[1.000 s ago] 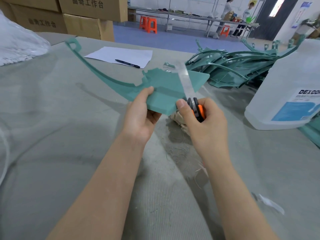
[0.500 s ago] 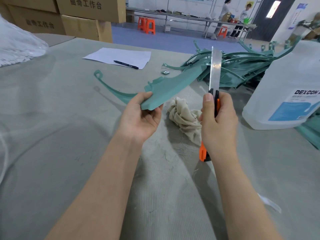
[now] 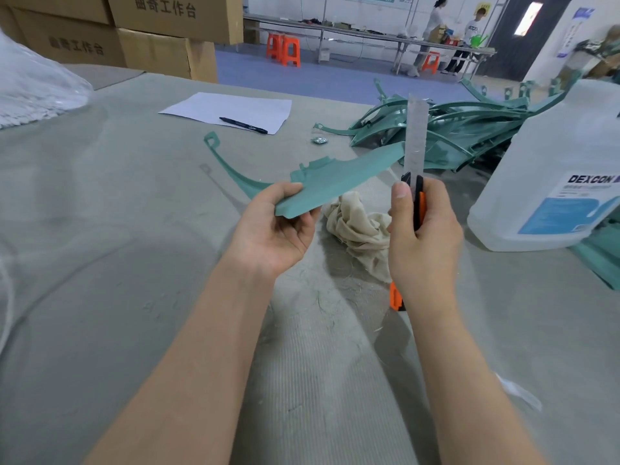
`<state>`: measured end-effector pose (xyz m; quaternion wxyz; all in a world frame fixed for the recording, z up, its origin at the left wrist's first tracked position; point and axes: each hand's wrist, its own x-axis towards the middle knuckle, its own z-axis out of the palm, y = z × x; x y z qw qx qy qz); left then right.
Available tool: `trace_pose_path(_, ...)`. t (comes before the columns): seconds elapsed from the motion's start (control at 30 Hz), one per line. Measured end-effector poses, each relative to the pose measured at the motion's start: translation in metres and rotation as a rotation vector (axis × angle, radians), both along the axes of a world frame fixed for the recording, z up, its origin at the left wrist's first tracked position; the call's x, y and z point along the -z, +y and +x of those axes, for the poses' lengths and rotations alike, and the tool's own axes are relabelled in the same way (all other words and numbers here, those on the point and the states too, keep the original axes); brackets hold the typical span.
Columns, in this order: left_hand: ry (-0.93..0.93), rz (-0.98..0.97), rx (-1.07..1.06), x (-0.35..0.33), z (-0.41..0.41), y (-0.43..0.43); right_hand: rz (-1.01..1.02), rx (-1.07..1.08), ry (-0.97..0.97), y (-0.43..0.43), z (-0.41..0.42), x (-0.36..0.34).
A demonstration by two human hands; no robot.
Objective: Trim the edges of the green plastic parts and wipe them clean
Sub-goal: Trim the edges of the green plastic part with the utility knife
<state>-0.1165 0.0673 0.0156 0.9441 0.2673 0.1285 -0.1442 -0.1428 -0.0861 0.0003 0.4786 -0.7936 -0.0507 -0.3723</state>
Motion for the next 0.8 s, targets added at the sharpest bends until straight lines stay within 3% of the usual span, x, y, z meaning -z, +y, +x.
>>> trace_pose_path(0.53, 0.026, -0.057, 0.013, 0.001, 0.001, 0.001, 0.039, -0.09, 0.036, 0.002, -0.001, -0.002)
trace_pose_path(0.8, 0.014, -0.096, -0.067, 0.002, 0.002, 0.002, -0.204, -0.254, 0.051, 0.025, -0.006, 0.006)
